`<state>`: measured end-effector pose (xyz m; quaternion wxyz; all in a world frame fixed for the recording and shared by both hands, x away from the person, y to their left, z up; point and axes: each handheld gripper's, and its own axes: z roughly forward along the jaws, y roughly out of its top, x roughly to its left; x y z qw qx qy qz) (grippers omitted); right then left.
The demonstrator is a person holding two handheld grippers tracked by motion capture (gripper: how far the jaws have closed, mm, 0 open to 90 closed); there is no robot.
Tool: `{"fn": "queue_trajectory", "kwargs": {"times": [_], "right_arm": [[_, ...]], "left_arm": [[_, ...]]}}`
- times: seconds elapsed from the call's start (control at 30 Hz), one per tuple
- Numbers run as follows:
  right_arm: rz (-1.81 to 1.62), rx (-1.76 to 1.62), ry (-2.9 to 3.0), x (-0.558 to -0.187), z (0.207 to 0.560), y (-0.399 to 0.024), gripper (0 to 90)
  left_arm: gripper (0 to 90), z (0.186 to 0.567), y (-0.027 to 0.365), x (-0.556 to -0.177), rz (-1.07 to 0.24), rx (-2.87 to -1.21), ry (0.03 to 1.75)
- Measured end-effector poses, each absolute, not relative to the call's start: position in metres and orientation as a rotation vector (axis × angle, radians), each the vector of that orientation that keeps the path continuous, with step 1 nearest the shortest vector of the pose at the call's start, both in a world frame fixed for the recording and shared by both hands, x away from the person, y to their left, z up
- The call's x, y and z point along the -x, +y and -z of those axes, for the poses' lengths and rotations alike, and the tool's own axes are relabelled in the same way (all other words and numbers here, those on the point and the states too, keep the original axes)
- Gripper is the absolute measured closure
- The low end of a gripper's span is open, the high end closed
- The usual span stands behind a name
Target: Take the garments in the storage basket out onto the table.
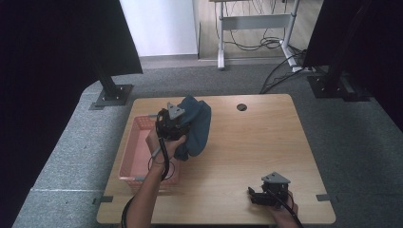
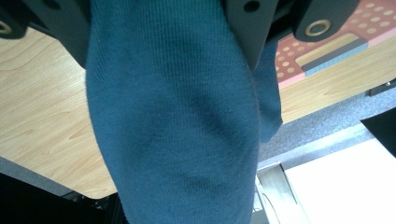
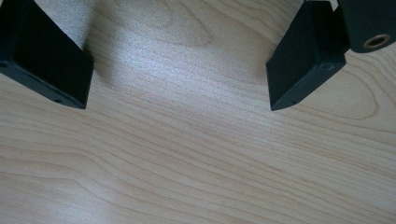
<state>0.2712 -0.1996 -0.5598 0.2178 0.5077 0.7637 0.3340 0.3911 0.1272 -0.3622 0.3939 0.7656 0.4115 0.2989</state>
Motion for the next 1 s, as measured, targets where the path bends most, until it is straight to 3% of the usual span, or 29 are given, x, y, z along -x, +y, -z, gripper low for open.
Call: {"fn": "queue_trajectory", "kwargs": {"times": [1.0], "right_arm": [[-0.923,-1.405,2.113,-0.271,0.56,-0.199,6.8]], "left_arm": [[67.2,0.359,0.1,-0.397,-0.747,-1.967,1.002]]}}
